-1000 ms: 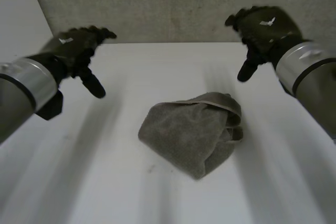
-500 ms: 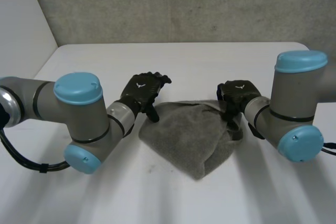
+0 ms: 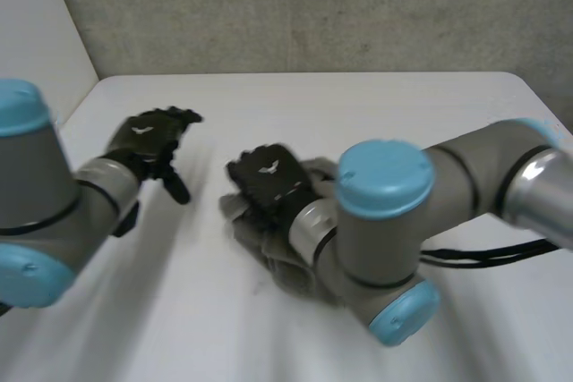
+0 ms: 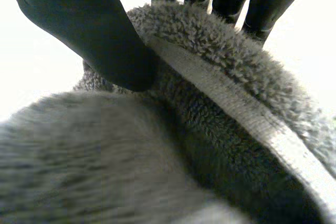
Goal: Fold the towel.
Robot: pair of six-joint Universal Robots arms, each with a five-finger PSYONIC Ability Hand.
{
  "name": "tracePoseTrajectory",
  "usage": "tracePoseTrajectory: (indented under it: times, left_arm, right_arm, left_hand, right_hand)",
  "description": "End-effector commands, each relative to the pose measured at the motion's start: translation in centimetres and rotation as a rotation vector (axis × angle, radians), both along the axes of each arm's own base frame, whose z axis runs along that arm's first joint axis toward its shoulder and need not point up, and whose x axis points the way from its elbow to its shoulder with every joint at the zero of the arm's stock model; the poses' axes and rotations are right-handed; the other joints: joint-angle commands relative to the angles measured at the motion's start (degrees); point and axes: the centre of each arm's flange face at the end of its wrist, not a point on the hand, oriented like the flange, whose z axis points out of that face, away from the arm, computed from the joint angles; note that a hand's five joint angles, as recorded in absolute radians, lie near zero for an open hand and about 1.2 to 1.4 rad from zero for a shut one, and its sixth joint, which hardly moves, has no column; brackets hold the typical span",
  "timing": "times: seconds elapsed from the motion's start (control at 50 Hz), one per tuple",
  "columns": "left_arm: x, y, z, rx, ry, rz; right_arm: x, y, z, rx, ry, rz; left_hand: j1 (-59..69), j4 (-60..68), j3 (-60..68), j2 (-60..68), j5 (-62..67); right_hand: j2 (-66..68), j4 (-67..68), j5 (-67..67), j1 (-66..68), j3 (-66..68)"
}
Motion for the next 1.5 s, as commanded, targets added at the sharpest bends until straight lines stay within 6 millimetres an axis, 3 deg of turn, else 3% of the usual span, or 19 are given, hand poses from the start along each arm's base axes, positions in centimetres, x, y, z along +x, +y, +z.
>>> tracePoseTrajectory:
  times: [0.02,0.04,0.06,0.08,0.1,0.22,0.26,0.28,0.3,0.5,0.58,0.66,0.72,0.76,0.92,1.08,1.36,1.46,1.5]
  left_arm:
    - [3.9,0.9,3.4,-0.055,0.014,0.103]
    - [4.3,1.0,4.1,-0.077,0.021,0.117]
    - [4.8,1.0,4.8,-0.098,0.026,0.132]
    - [4.8,1.0,4.8,-0.098,0.026,0.132]
    - [5.3,1.0,5.3,-0.111,0.03,0.146]
    - [5.2,2.0,5.8,-0.124,0.036,0.134]
    - [4.9,2.3,5.8,-0.12,0.037,0.124]
    - [4.4,2.9,5.7,-0.115,0.037,0.103]
    - [4.4,2.9,5.7,-0.115,0.037,0.102]
    - [-2.0,8.5,4.8,-0.072,0.042,-0.164]
    - [-4.3,9.3,4.0,-0.047,0.035,-0.228]
    - [-7.2,9.9,2.0,0.0,0.014,-0.306]
    - [-7.9,9.8,1.1,0.021,0.0,-0.319]
    - [-8.6,9.3,-1.0,0.075,-0.049,-0.306]
    - [-7.4,8.7,-4.1,0.16,-0.164,-0.182]
    - [-6.3,8.4,-4.8,0.168,-0.18,-0.128]
    - [-6.2,9.0,-3.7,0.092,-0.125,-0.134]
    - [-5.9,9.3,-4.0,0.105,-0.134,-0.132]
    - [-5.6,9.3,-4.4,0.116,-0.142,-0.126]
  right_arm:
    - [2.1,3.9,-1.0,0.035,-0.001,0.129]
    - [2.0,3.9,-0.6,0.043,-0.015,0.122]
    - [2.0,3.9,-0.6,0.044,-0.015,0.122]
    - [1.9,3.9,0.0,0.051,-0.031,0.114]
    - [1.7,3.8,0.9,0.052,-0.046,0.105]
    - [-0.9,2.7,3.7,0.08,-0.039,0.026]
    - [-4.4,-0.4,4.9,0.137,-0.019,-0.094]
    - [-4.4,-0.4,4.9,0.137,-0.019,-0.094]
    - [-6.1,-1.5,5.1,0.171,-0.006,-0.148]
    - [-12.7,-4.5,4.0,0.273,0.055,-0.34]
    - [-14.6,-4.8,3.3,0.273,0.084,-0.378]
    - [-15.0,-4.6,2.3,0.251,0.119,-0.375]
    - [-15.2,-4.4,1.3,0.223,0.14,-0.373]
    - [-15.2,-4.4,1.0,0.213,0.135,-0.37]
    - [-14.6,-4.4,-0.3,0.184,0.11,-0.352]
    - [-14.0,-5.4,-2.1,0.195,0.112,-0.344]
    - [-10.2,-5.6,-3.6,0.258,0.04,-0.286]
    - [-9.4,-5.9,-3.7,0.248,0.03,-0.273]
    - [-9.0,-6.5,-3.6,0.229,0.023,-0.282]
  left_hand:
    - [0.0,0.3,0.3,0.4,-0.6]
    - [0.0,0.3,0.3,0.4,-0.6]
    - [0.0,0.3,0.3,0.4,-0.6]
    - [0.0,0.3,0.3,0.4,-0.6]
    - [0.0,0.3,0.3,0.4,-0.6]
    - [0.7,1.0,1.0,1.0,0.1]
    - [1.0,1.3,1.3,1.4,0.4]
    - [1.4,1.6,1.6,1.7,0.8]
    - [1.4,1.6,1.6,1.7,0.8]
    - [3.9,4.2,4.2,4.2,3.3]
    - [7.4,7.7,7.7,7.7,6.8]
    - [13.0,13.2,13.2,13.3,12.4]
    - [15.3,15.6,15.6,15.7,14.7]
    - [16.2,16.4,16.5,16.5,15.6]
    - [15.9,16.1,16.1,16.2,15.2]
    - [15.2,15.4,15.4,15.5,14.6]
    - [14.5,14.8,14.8,14.8,13.9]
    - [15.7,15.9,15.9,16.0,15.1]
    - [18.0,18.3,18.3,18.3,17.4]
  right_hand:
    - [1.1,-0.4,2.3,13.9,-0.1]
    - [-29.0,-30.5,-27.8,-16.2,-30.2]
    - [-29.3,-30.8,-28.1,-16.5,-30.5]
    - [-49.8,-51.2,-48.6,-37.0,-51.0]
    - [-56.7,-58.1,-55.5,-43.8,-57.8]
    - [-56.7,-58.1,-55.5,-43.8,-57.8]
    - [-56.7,-58.1,-55.5,-43.8,-57.8]
    - [-56.7,-58.1,-55.5,-43.8,-57.8]
    - [-56.7,-58.1,-55.5,-43.8,-57.8]
    - [-56.7,-58.1,-55.5,-43.8,-57.8]
    - [-56.7,-58.1,-55.5,-43.8,-57.8]
    - [-56.7,-58.1,-55.5,-43.8,-57.8]
    - [-56.7,-58.1,-55.5,-43.8,-57.8]
    - [-56.7,-58.1,-55.5,-43.8,-57.8]
    - [-55.6,-57.0,-54.4,-42.7,-56.7]
    - [-52.2,-53.6,-51.0,-39.4,-53.4]
    - [-40.8,-42.2,-39.6,-27.9,-41.9]
    - [-27.5,-28.9,-26.3,-14.7,-28.6]
    - [-8.3,-9.7,-7.0,4.6,-9.4]
